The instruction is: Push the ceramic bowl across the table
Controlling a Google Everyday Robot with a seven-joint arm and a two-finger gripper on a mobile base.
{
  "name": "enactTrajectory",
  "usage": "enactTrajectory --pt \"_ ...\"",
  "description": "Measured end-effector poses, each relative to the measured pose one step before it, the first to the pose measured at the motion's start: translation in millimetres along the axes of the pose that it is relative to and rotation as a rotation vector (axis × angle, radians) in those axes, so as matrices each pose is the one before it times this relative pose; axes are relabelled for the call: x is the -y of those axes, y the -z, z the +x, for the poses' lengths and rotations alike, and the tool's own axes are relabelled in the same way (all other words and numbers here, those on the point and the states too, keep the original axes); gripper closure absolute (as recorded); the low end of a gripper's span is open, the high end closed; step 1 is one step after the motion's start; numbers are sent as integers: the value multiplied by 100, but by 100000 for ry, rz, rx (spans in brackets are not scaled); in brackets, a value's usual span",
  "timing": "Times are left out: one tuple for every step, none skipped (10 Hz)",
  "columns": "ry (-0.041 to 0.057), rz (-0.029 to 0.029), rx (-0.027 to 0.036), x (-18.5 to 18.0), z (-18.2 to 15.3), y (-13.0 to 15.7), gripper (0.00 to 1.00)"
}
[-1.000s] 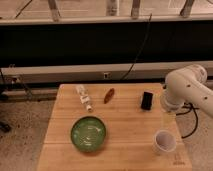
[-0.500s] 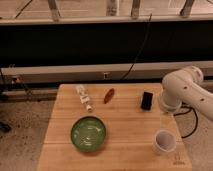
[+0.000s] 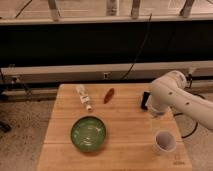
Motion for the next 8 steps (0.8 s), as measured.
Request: enactTrajectory --pt "1015 -162 -1 -150 -575 -731 20" --pt "1080 139 24 -13 -1043 -697 20" --pt "1503 -183 25 -115 -1148 -842 20" --pt "1199 -84 -63 -124 -477 -510 20" --pt "872 -23 -57 -126 -128 -435 20" --pt "1061 -48 144 -68 -284 -459 20" --pt "742 -4 146 49 -324 -401 20" --pt "755 -9 265 148 -892 -559 20"
